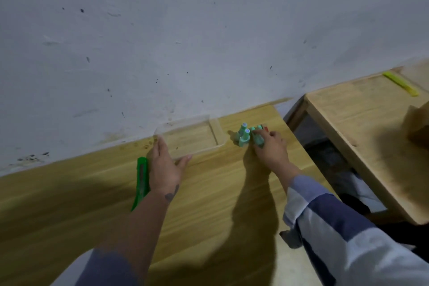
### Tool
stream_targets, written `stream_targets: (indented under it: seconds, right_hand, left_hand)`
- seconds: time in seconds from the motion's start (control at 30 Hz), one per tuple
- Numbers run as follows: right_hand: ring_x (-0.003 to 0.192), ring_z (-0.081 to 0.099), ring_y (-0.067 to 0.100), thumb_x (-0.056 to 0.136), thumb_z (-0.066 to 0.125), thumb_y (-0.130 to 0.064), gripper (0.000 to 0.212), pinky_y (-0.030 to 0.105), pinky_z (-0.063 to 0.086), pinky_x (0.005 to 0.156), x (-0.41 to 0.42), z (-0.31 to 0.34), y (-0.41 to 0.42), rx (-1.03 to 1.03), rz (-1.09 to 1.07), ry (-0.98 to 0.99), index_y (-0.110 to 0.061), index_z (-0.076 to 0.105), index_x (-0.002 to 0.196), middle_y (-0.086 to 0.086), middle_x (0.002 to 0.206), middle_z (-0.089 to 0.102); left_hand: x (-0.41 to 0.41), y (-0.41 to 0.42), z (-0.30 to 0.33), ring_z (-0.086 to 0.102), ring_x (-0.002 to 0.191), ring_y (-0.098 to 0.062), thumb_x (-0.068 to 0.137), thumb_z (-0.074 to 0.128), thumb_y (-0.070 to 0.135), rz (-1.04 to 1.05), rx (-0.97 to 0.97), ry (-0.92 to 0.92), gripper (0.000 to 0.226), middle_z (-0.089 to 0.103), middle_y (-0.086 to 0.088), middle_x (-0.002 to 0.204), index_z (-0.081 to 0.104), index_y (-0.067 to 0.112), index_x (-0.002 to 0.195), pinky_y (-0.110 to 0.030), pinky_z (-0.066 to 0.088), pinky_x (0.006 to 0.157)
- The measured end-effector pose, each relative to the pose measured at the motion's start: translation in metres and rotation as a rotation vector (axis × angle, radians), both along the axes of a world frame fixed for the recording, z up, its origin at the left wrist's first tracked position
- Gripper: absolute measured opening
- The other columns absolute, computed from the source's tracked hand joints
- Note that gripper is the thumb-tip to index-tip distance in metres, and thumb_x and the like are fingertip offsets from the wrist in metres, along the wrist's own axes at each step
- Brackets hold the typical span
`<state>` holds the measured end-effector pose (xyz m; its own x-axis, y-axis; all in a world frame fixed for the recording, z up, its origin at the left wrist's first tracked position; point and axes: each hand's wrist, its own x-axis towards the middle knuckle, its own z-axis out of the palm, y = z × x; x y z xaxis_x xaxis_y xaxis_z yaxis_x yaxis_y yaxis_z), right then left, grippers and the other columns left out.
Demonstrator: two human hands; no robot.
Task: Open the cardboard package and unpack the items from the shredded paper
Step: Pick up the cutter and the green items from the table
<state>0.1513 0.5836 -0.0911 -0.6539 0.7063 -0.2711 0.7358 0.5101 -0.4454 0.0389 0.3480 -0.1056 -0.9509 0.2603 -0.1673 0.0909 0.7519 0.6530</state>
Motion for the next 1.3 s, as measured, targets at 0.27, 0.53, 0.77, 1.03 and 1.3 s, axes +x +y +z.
stream_targets:
  seconds: [0.27, 0.53, 0.77, 1.03, 1.3]
  right_hand:
    - [0.127, 0.035, 0.036, 0.087, 0.049, 0.001, 0.052, 0.042, 0.032, 0.113, -0.015, 0.014, 0.031, -0.141, 0.121, 0.16, -0.042, 0.062, 0.113, 0.009, 0.139, 0.023]
    - [0.133, 0.022, 0.031, 0.077, 0.075, -0.03, 0.057, 0.037, 0.021, 0.114, -0.021, 0.021, 0.027, -0.167, 0.285, 0.079, -0.025, 0.054, 0.13, 0.01, 0.144, 0.019]
    - [0.132, 0.022, 0.029, 0.079, 0.073, -0.03, 0.056, 0.037, 0.023, 0.114, -0.024, 0.033, 0.016, -0.116, 0.271, 0.172, -0.023, 0.054, 0.131, 0.009, 0.145, 0.018]
    - [0.131, 0.023, 0.033, 0.084, 0.065, -0.04, 0.052, 0.045, 0.031, 0.11, -0.06, 0.07, -0.027, 0.199, 0.686, 0.153, -0.031, 0.05, 0.133, 0.014, 0.146, 0.019]
    - [0.132, 0.025, 0.036, 0.092, 0.048, -0.034, 0.044, 0.049, 0.032, 0.105, -0.087, 0.056, -0.071, 0.514, 1.09, -0.104, -0.034, 0.046, 0.136, 0.016, 0.148, 0.019]
  left_hand:
    - [0.002, -0.002, -0.007, 0.025, 0.143, -0.027, 0.083, 0.065, 0.051, 0.018, 0.058, 0.029, 0.099, 0.015, -0.003, 0.16, 0.004, 0.019, 0.154, -0.043, 0.031, 0.114]
    - [0.005, -0.004, -0.007, 0.028, 0.142, -0.03, 0.081, 0.072, 0.039, 0.026, 0.13, 0.053, 0.095, 0.024, -0.012, 0.156, 0.015, 0.012, 0.153, -0.04, 0.029, 0.114]
    - [0.003, -0.002, -0.002, 0.033, 0.139, -0.027, 0.081, 0.074, 0.032, 0.052, 0.157, 0.011, 0.094, 0.027, -0.009, 0.155, 0.017, 0.015, 0.153, -0.035, 0.029, 0.111]
    - [0.008, -0.001, -0.004, 0.036, 0.138, -0.023, 0.073, 0.082, 0.029, 0.084, 0.22, -0.037, 0.099, 0.036, -0.003, 0.152, 0.023, 0.018, 0.152, -0.035, 0.033, 0.111]
    - [0.009, -0.004, -0.008, 0.041, 0.135, -0.02, 0.068, 0.084, 0.033, 0.068, 0.206, 0.009, 0.101, 0.041, -0.001, 0.149, 0.027, 0.019, 0.15, -0.036, 0.039, 0.109]
